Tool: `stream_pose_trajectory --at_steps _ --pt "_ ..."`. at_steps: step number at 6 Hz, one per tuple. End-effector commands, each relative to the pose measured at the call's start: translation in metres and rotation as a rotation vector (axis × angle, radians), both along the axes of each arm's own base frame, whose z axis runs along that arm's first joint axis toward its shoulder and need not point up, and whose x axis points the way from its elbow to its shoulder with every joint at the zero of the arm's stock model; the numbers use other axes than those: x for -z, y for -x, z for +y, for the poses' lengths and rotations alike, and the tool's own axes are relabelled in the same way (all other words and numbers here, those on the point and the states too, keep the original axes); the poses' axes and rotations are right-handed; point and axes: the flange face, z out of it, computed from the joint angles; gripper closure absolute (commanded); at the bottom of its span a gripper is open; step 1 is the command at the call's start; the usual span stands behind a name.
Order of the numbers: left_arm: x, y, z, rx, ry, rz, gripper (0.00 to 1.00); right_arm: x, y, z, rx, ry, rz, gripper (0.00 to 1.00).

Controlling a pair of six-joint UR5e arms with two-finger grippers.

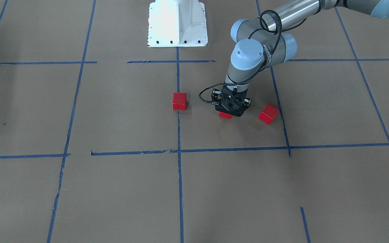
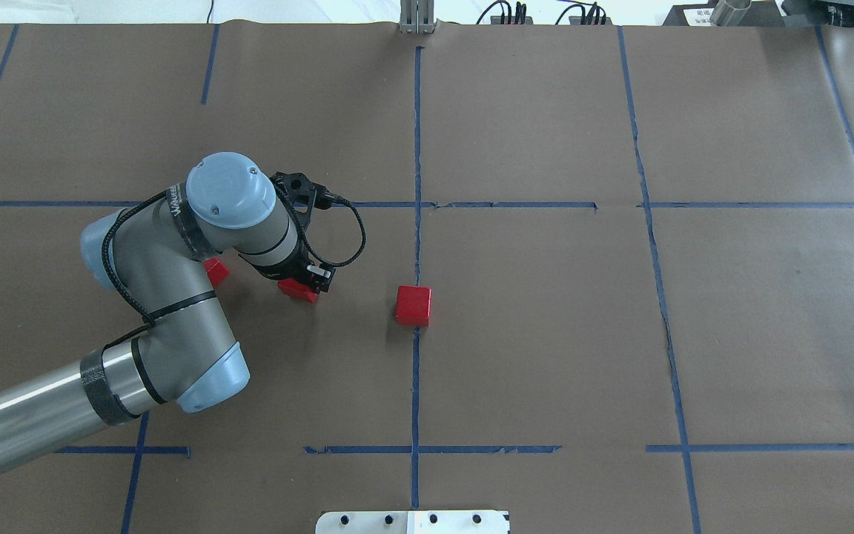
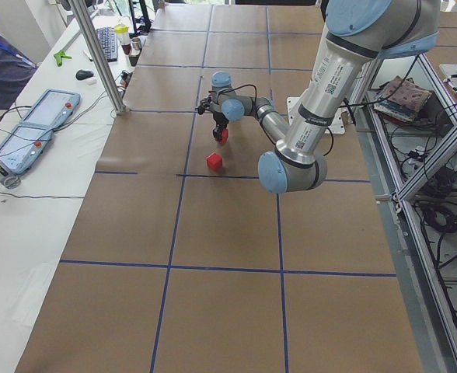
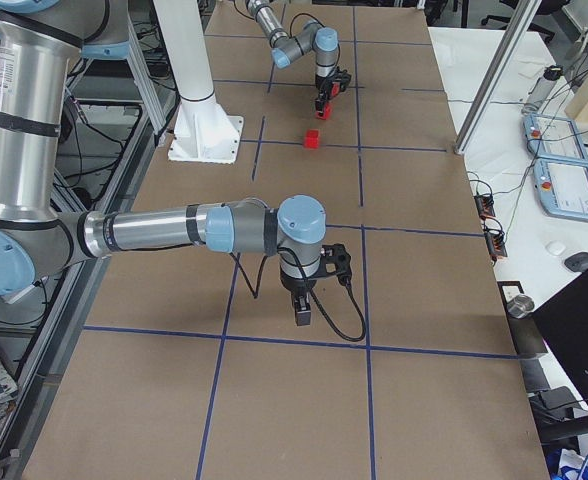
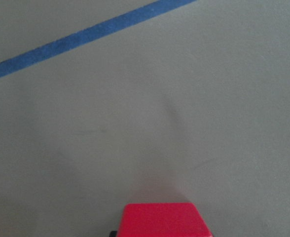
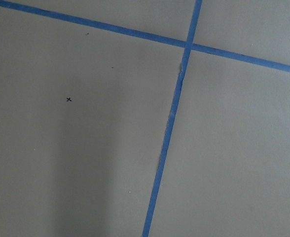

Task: Form red blocks into L shape at center
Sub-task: 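Close the left gripper on that red cube and lift it, then carry the cube with the left gripper beside the center cube, farther from the robot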

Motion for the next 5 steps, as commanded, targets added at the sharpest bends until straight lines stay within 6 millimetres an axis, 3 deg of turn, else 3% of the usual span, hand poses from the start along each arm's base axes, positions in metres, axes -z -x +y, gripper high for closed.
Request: stream_pose_trajectory --at_steps 1,3,4,5 --pt "0.036 -0.01 -0.008 0.087 0.076 0.024 0.84 0.0 0.0 0.0 -0.001 0.003 -0.001 0.0" --pt "0.104 -0.068 -0.047 0.129 0.127 0.019 0.83 0.0 0.0 0.0 -0.001 0.003 -0.001 0.0" --pt "0.125 -0.089 -0.059 0.129 0.133 0.01 0.81 -0.001 0.0 0.0 -0.001 0.005 -0.001 0.0" --pt "0.131 -0.095 -0.06 0.126 0.132 0.006 0.8 -0.001 0.0 0.0 -0.001 0.005 -0.001 0.0"
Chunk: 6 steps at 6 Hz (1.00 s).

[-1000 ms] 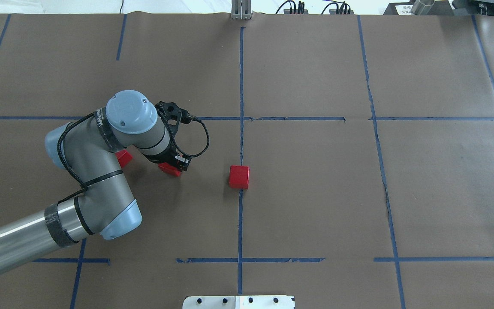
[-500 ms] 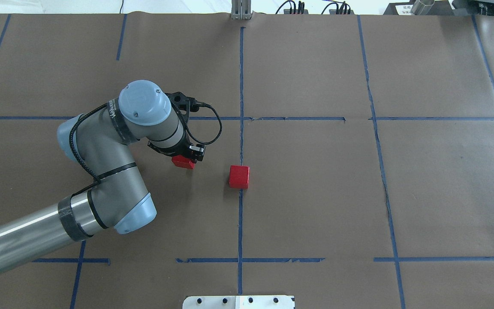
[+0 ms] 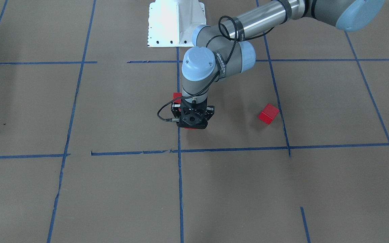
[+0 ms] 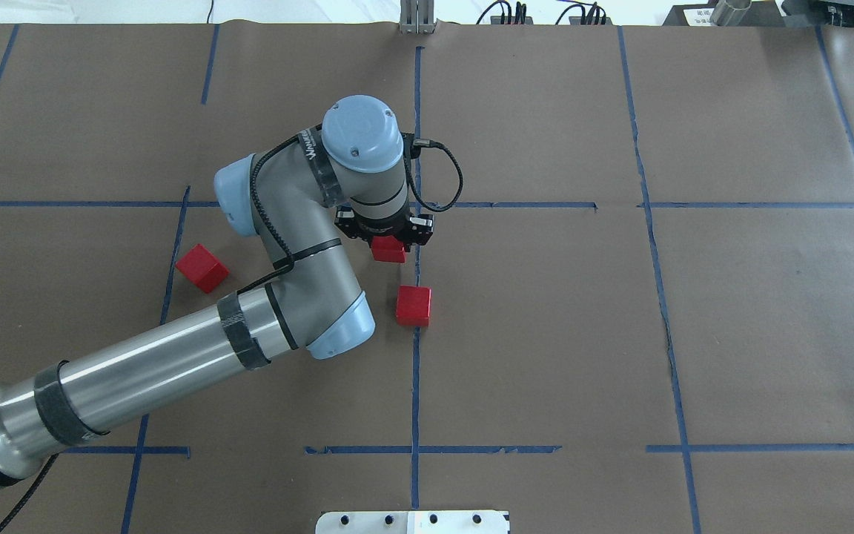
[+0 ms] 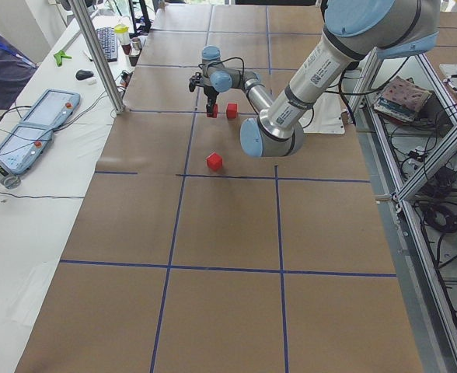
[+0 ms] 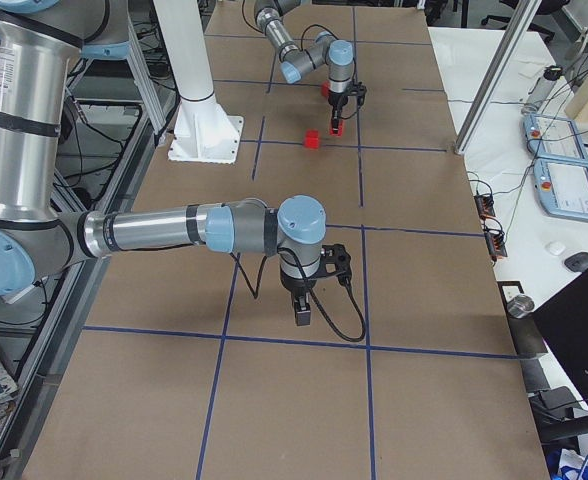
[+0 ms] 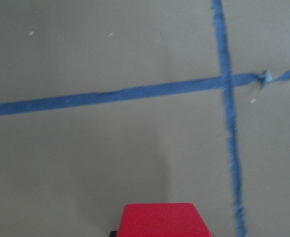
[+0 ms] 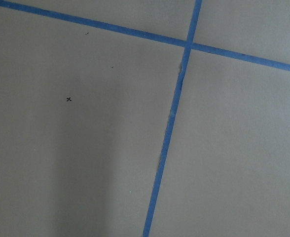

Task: Form red blocks into L shape at center
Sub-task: 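Carry the cube with the left gripper beside the center cube, farther from the robot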

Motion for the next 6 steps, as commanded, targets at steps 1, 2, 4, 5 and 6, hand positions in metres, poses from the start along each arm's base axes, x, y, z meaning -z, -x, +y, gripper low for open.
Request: stream_pose_trajectory --at_steps 1,2,4,5,6 --pt "0.012 -0.021 0.006 -0.017 0.003 -0.008 0.8 0.0 0.0 0.0 0.0 0.0 0.0 0.0" --pt "0.012 -0.023 0.009 -0.019 0.006 -0.013 0.8 -0.001 0.0 0.0 0.001 0.001 0.0 0.0" --pt "0.009 -0.035 0.021 -0.006 -0.005 -0.031 0.8 -0.001 0.0 0.0 0.0 0.002 0.0 0.0" --pt "0.01 -0.036 0.023 0.001 0.002 -0.03 0.8 -0.001 0.0 0.0 0.001 0.001 0.0 0.0" --pt "0.009 -0.036 0.024 0.003 0.005 -0.031 0.8 -0.001 0.0 0.0 0.001 0.001 0.002 0.0"
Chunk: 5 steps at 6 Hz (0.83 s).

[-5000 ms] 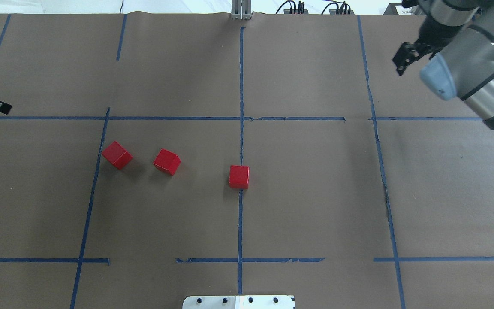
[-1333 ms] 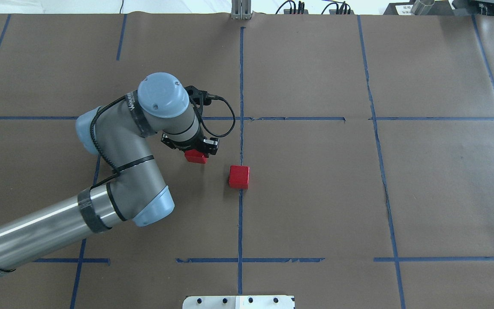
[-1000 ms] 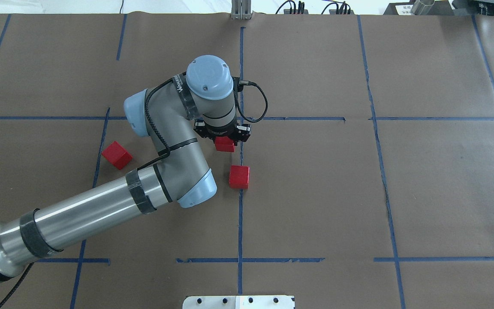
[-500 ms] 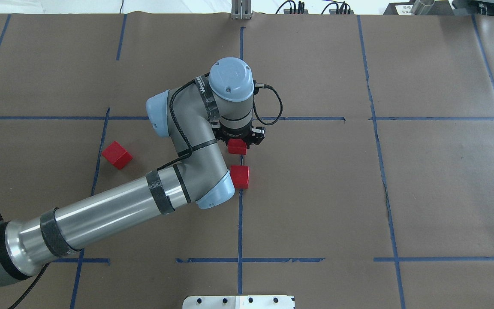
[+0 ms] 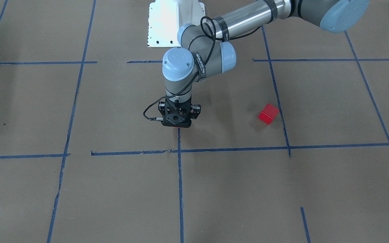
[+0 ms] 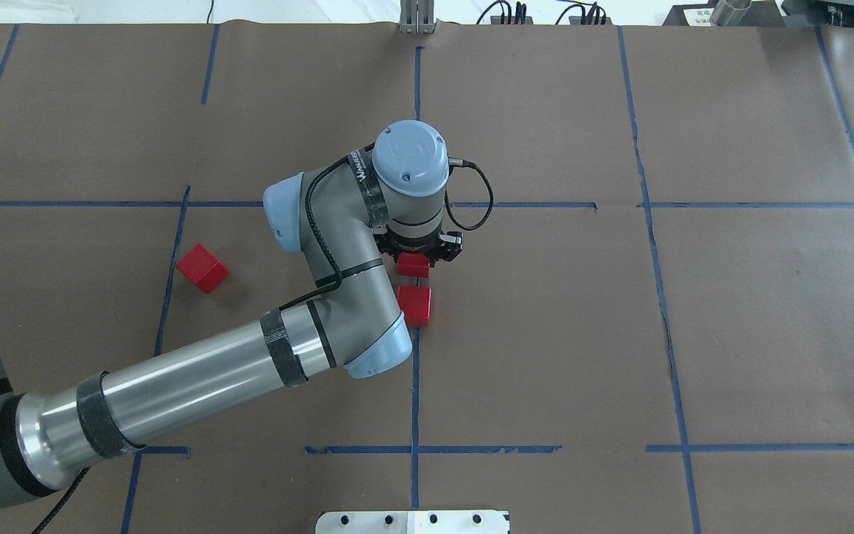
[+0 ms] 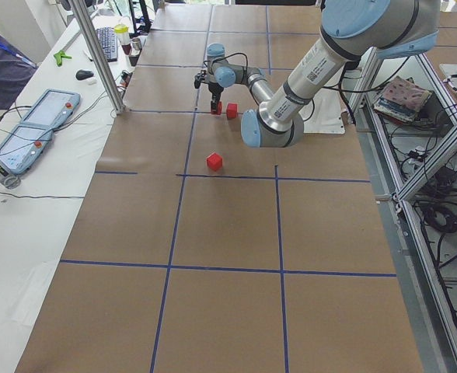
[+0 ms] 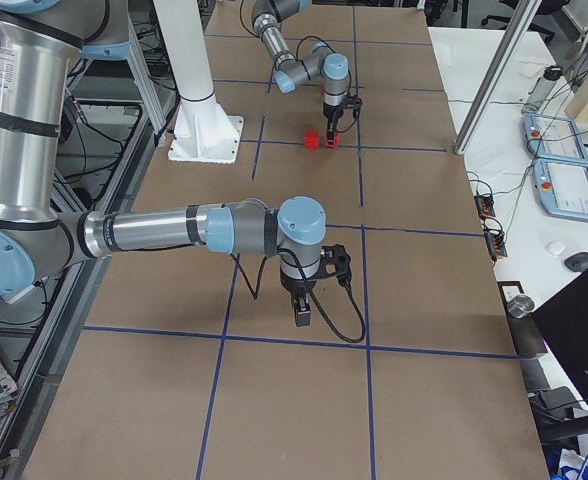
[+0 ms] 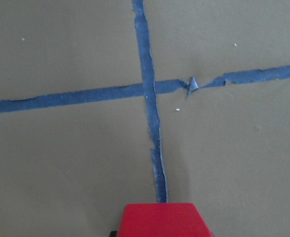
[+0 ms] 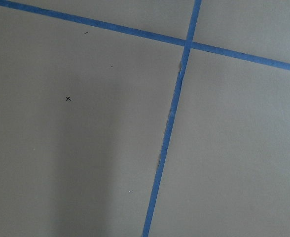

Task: Form red blocks into L shape at center
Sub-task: 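Carry the cube with the left gripper beside the center cube, farther from the robot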

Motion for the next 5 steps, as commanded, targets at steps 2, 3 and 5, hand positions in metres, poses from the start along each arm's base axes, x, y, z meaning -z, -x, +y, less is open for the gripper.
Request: stream_pose_trajectory --at_steps 2,3,5 --pt "-0.0025 0.0 0.0018 0.014 0.015 -0.002 0.77 -0.0001 -0.0001 0.0 -0.001 0.001 0.001 0.0" --pt "-0.0015 0.0 0.0018 0.027 0.028 -0.001 0.77 -0.0001 -0.0001 0.0 -0.001 0.001 0.001 0.0" --pt "-0.0001 -0.0001 0.0032 0.027 0.028 0.002 0.77 -0.0001 -0.0001 0.0 -0.001 0.001 0.001 0.0"
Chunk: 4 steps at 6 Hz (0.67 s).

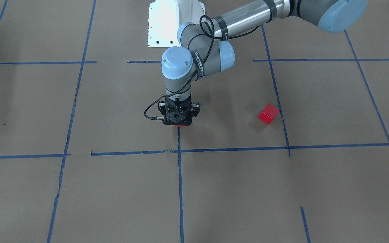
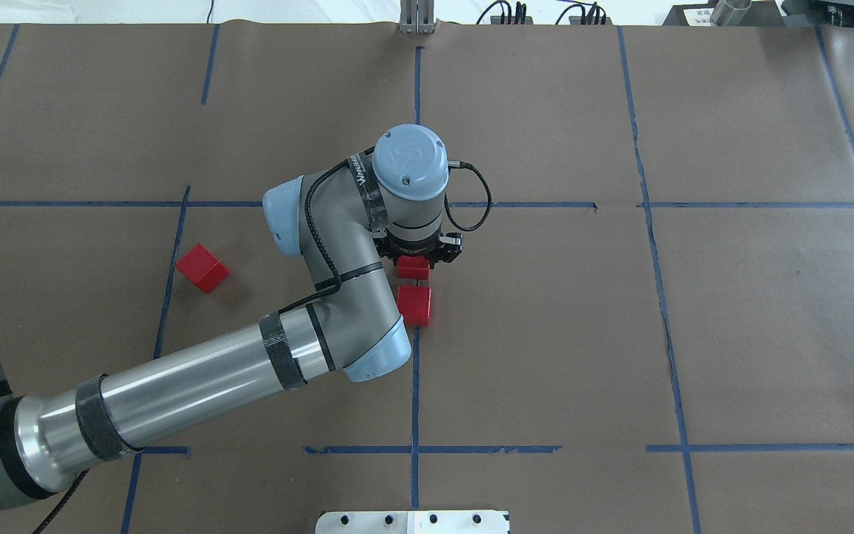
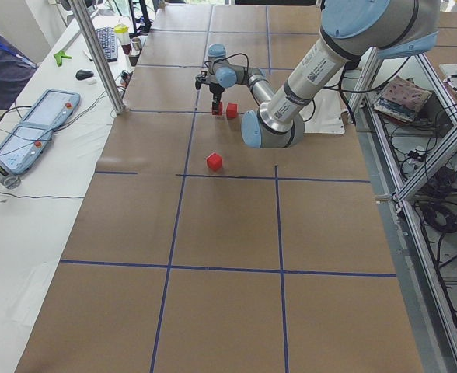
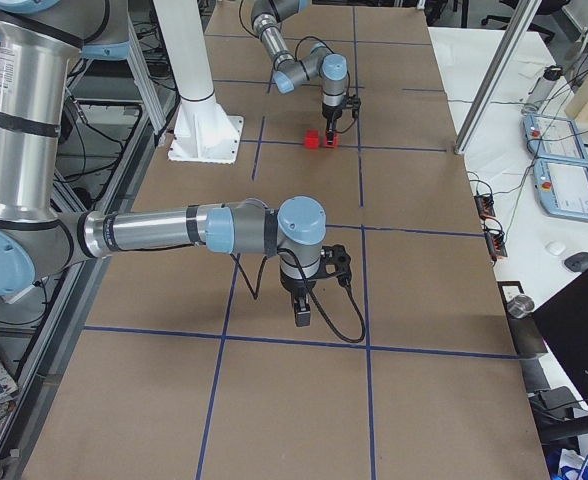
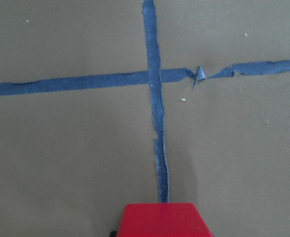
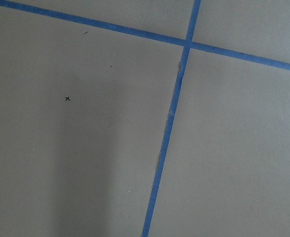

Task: Form red blocks into L shape at center
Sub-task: 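Carry the cube with the left gripper beside the center cube, farther from the robot, then lower the cube against the center cube and adjust its position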

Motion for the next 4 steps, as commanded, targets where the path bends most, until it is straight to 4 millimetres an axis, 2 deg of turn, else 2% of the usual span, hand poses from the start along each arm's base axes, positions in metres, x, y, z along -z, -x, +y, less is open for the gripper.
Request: stream_pose_trajectory --at_steps 1,4 --pt "0.002 -0.0022 0.0036 -0.005 0.001 0.003 0.77 0.0 0.0 0.0 0.0 0.0 0.0 0.0" --pt "0.003 -0.0037 0.0084 -0.01 0.0 0.007 0.77 0.0 0.0 0.0 0.0 0.0 0.0 0.0"
